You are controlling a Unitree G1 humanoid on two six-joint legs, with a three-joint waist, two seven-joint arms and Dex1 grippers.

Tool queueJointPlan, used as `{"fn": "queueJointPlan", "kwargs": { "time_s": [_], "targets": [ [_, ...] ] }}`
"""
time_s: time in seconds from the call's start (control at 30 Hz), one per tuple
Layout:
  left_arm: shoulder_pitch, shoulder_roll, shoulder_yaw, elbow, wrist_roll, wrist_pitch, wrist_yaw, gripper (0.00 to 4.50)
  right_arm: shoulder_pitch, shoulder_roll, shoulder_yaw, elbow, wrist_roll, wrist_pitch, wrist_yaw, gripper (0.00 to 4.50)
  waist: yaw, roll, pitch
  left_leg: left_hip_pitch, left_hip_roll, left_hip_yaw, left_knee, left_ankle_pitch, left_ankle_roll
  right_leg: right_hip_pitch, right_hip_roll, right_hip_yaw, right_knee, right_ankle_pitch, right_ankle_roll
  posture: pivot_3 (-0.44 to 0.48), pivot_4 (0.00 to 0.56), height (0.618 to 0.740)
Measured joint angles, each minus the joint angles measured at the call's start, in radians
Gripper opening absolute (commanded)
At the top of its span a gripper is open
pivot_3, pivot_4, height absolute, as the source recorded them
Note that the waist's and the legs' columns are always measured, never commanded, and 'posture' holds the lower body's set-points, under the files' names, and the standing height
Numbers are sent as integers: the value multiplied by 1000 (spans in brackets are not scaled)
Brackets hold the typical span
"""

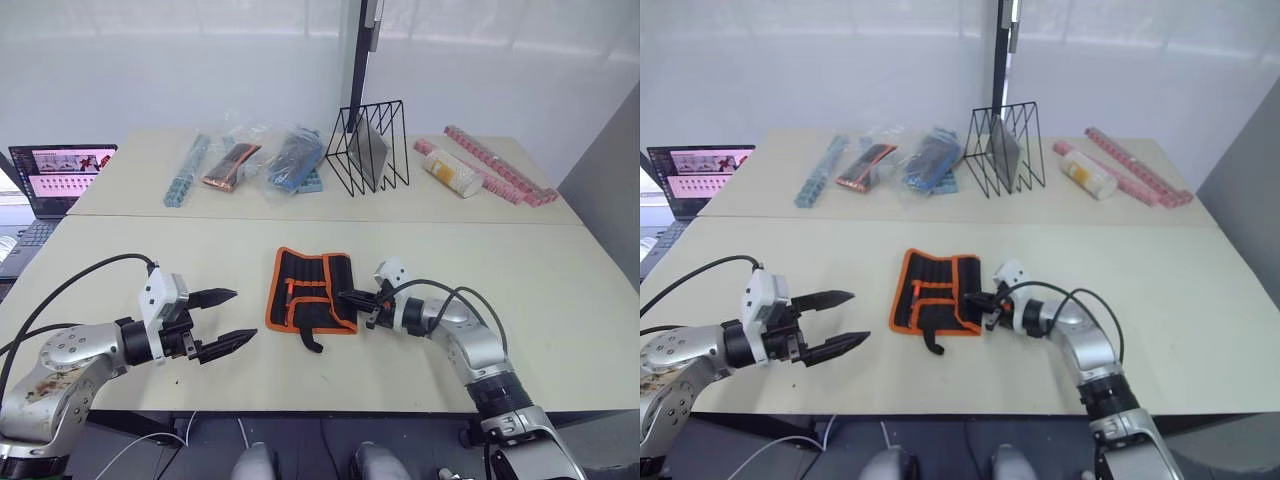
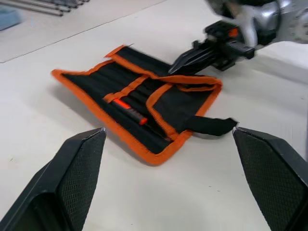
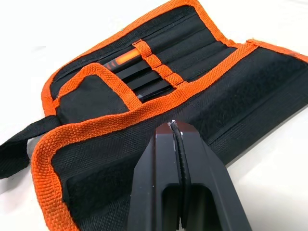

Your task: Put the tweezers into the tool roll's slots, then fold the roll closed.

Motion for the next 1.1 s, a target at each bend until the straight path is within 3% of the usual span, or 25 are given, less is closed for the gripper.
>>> {"fn": "queueJointPlan", "kwargs": {
  "time_s": [0.1,0.33,0.47,0.7,0.8,1.1],
  "targets": [
    [-31,-50,-31,6,-1,107,88,4500,1,-10,5,-7,-14,0,-2,18,2,0,0,4,0,0,0,0,0,4,0,0,-1,0,0,0,150,687],
    [-195,-231,-26,35,-170,414,299,4500,-3,-18,14,-26,-39,2,0,18,3,-2,-1,4,0,-2,0,0,0,6,0,-1,0,0,0,0,150,687],
    [-243,-279,-22,115,-181,506,400,4500,-7,-19,25,-37,-43,4,1,18,-1,-2,-1,4,0,-2,0,0,0,6,0,-1,0,0,0,0,150,687],
    [-272,-315,-13,140,-182,566,442,4500,-4,-23,21,-51,-45,25,-5,18,2,-2,-1,4,-1,-2,0,0,0,6,0,-1,0,0,0,0,150,687],
    [-280,-339,-11,141,-186,586,450,3682,-1,-26,20,-58,-45,29,-6,0,3,-2,-1,4,-1,-2,0,0,0,7,0,-1,-1,0,0,0,150,687],
    [-272,-339,-29,151,-189,630,437,686,13,-26,18,-84,-45,39,-20,0,3,-2,-1,4,-1,-2,0,0,-1,6,0,-1,-1,0,0,0,150,687]
  ]
}}
